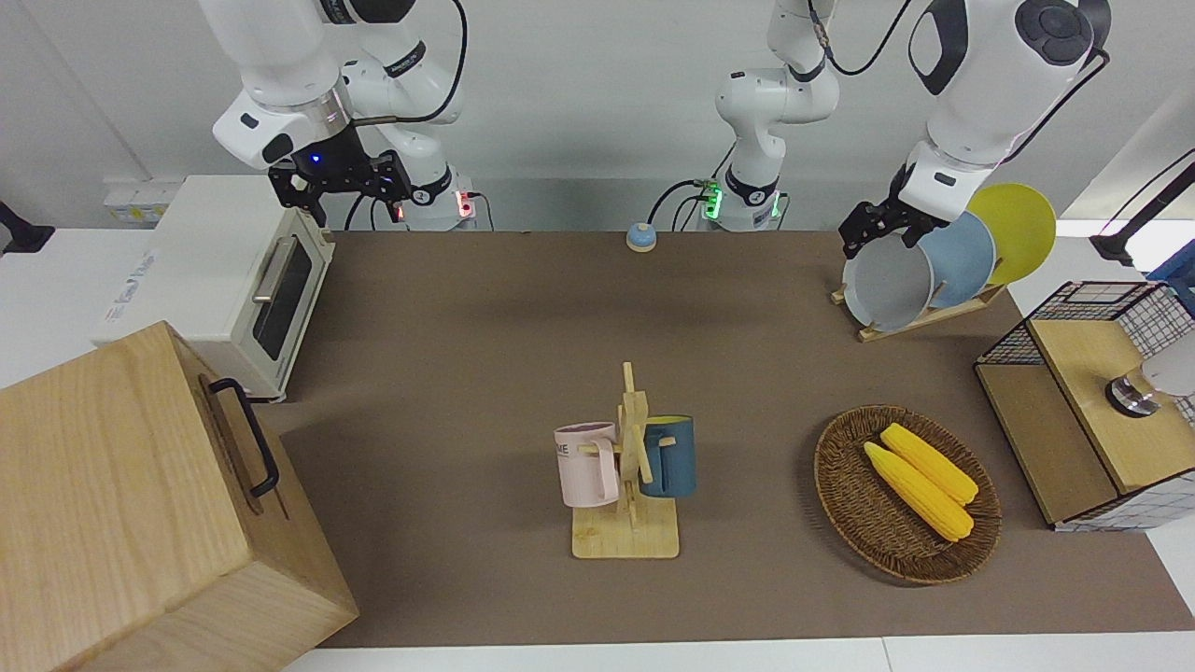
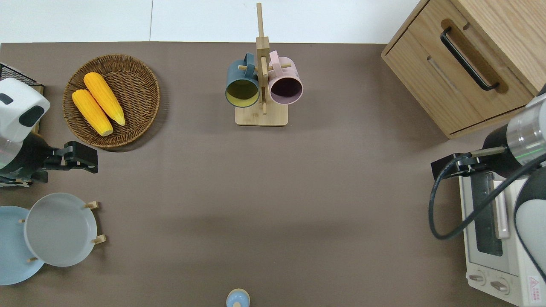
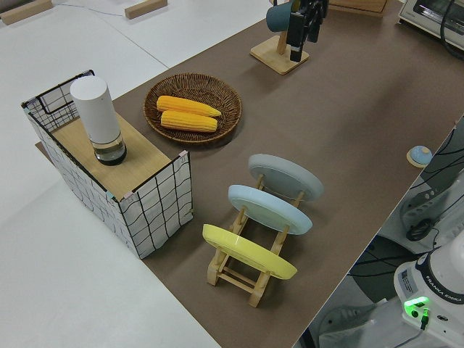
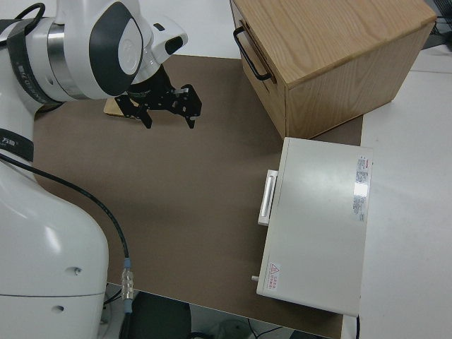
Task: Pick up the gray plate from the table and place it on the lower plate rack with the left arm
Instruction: 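Open the left gripper and withdraw it away from the rack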
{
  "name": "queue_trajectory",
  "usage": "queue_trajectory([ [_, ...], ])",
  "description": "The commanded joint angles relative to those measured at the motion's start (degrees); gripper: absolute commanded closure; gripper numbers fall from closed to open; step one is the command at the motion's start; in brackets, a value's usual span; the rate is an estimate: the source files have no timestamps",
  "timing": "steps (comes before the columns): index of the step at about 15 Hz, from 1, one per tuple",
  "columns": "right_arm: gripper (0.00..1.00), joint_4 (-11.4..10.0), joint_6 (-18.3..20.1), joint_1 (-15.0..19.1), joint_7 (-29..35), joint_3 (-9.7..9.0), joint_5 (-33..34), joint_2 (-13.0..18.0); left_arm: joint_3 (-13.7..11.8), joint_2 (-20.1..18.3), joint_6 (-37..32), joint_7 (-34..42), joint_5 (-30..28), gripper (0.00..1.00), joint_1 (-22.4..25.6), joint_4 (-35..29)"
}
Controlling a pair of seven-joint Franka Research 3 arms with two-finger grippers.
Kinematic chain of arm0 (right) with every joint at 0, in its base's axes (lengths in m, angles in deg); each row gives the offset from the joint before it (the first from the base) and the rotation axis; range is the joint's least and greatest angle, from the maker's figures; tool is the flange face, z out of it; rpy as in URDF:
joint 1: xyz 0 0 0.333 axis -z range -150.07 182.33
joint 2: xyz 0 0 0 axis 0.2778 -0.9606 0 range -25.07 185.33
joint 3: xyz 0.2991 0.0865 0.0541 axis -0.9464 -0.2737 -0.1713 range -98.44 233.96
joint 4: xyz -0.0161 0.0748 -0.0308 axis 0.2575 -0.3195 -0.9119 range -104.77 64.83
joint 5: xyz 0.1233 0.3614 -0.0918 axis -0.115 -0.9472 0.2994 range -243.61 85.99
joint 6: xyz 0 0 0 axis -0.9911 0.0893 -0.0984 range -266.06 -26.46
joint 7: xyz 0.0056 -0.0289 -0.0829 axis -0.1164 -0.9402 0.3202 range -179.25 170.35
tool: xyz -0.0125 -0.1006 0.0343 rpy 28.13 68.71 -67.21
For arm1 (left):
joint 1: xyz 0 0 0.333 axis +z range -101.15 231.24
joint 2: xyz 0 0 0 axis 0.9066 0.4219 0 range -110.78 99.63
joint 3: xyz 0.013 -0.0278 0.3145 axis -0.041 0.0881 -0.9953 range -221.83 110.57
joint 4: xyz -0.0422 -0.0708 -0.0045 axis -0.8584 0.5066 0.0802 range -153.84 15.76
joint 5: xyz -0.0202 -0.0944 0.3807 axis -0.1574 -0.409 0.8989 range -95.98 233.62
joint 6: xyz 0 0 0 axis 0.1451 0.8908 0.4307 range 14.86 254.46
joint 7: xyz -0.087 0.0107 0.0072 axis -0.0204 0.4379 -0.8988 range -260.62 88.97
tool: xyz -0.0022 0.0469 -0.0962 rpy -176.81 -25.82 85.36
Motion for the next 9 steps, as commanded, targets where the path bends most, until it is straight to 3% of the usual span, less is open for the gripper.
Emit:
queue_trajectory([
  [1, 0.017, 0.41, 0.62, 1.32, 0.68, -1.13, 0.37, 0.12, -0.18, 0.91, 2.73, 9.38, -1.51, 0.01, 0.15, 1.48],
  [9, 0.017, 0.41, 0.62, 1.32, 0.68, -1.21, 0.37, 0.12, -0.09, 0.91, 2.73, 10.45, -1.07, 0.01, 0.15, 1.48],
])
